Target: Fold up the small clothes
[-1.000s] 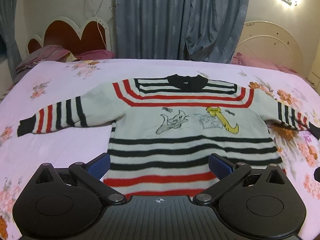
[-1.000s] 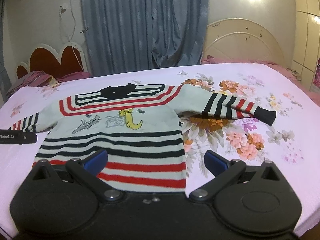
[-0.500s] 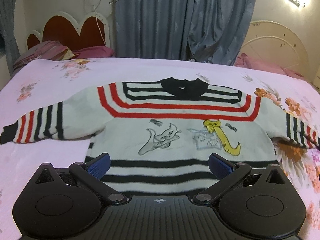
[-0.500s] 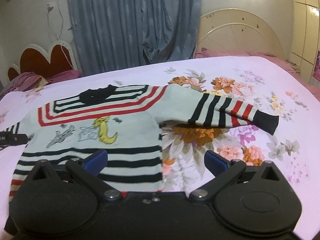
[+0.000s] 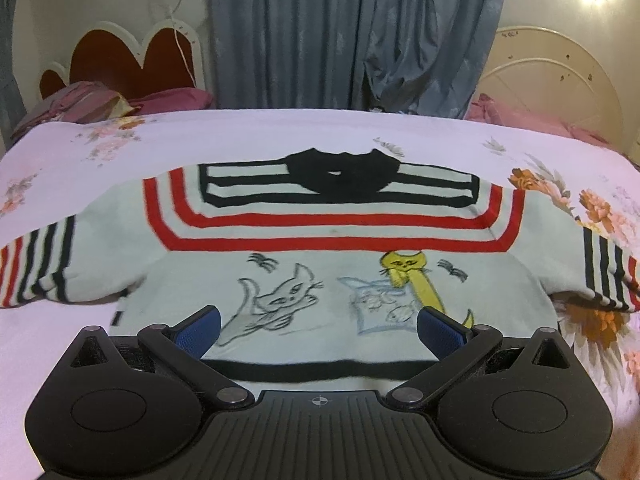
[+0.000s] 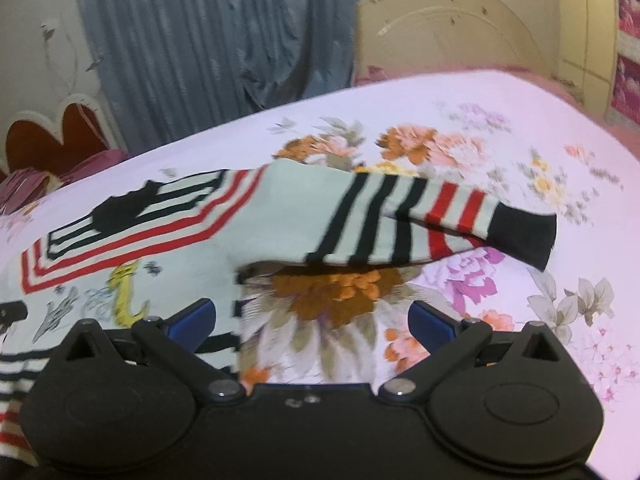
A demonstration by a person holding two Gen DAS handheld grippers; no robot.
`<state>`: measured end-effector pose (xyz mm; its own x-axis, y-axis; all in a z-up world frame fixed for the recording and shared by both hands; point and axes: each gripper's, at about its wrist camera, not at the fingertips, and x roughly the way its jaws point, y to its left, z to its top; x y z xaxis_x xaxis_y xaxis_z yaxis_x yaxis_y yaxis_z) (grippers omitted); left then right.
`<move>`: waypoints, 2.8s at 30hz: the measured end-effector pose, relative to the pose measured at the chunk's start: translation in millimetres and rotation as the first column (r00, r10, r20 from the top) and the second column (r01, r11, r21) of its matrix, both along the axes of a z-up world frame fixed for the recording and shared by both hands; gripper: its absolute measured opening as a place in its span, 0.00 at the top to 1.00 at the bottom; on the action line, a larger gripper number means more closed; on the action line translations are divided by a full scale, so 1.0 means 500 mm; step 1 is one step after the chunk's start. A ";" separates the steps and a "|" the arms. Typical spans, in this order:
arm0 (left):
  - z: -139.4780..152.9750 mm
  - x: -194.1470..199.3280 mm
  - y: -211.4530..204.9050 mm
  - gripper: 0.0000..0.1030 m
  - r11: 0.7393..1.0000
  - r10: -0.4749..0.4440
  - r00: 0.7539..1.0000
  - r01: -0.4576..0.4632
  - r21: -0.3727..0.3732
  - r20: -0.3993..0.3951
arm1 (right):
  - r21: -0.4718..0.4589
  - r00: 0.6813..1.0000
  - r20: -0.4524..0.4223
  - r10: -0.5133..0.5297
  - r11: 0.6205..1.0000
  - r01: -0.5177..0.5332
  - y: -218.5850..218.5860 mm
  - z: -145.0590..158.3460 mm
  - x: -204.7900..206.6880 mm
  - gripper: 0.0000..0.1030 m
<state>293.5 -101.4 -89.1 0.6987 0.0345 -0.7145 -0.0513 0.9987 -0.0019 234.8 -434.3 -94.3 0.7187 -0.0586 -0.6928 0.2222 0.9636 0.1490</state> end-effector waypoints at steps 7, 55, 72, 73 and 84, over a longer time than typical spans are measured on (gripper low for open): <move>-0.022 0.039 -0.041 0.00 0.999 -0.016 1.000 0.016 0.037 -0.017 | 0.008 0.996 -0.041 -0.078 0.997 0.079 -0.089 -0.039 0.048 0.11; -0.018 0.078 0.076 0.00 0.994 0.101 0.993 -0.104 -0.044 -0.058 | -0.031 0.954 0.230 0.192 0.981 -0.190 0.070 0.006 0.235 0.82; -0.074 0.118 0.146 0.00 0.947 0.011 0.990 -0.055 -0.317 -0.140 | 0.003 0.885 0.098 0.454 0.889 -0.457 0.348 -0.056 0.238 0.54; -0.082 0.126 0.137 0.00 0.939 -0.007 0.989 -0.044 -0.341 -0.146 | -0.017 0.890 0.102 0.445 0.895 -0.445 0.329 -0.050 0.227 0.52; -0.151 0.190 0.020 0.17 0.876 -0.132 0.979 0.042 -0.481 -0.155 | -0.116 0.969 0.043 0.241 0.965 -0.235 0.158 -0.071 0.127 0.43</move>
<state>388.3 -91.1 -164.8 0.5434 -0.3940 -0.7413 -0.0088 0.8803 -0.4743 298.4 -355.4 -130.0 0.7589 0.0459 -0.6495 -0.0216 0.9987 0.0453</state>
